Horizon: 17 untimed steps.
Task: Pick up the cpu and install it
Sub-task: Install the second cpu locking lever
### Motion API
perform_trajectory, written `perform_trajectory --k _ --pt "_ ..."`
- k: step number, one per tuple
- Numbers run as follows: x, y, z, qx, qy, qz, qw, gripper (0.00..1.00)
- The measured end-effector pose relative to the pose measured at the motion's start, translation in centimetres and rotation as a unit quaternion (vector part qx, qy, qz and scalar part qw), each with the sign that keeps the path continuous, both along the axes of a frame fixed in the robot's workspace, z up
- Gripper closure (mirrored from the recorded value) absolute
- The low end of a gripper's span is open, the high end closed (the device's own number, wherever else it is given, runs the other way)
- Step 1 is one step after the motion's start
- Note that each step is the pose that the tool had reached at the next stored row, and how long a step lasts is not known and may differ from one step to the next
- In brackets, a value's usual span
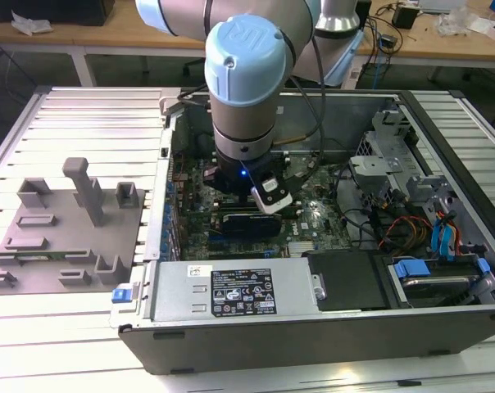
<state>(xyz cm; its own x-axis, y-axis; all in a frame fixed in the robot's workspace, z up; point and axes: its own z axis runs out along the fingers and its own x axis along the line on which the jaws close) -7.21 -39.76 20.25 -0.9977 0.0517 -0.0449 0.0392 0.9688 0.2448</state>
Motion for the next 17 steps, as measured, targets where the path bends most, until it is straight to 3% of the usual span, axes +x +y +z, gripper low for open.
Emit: perform_trajectory --k 10,17 --pt "-0.30 0.28 -0.12 0.0025 0.0000 -0.007 1.0000 0.89" --pt "-0.35 1.23 -0.14 0.0041 -0.0002 -0.007 1.0000 0.89"
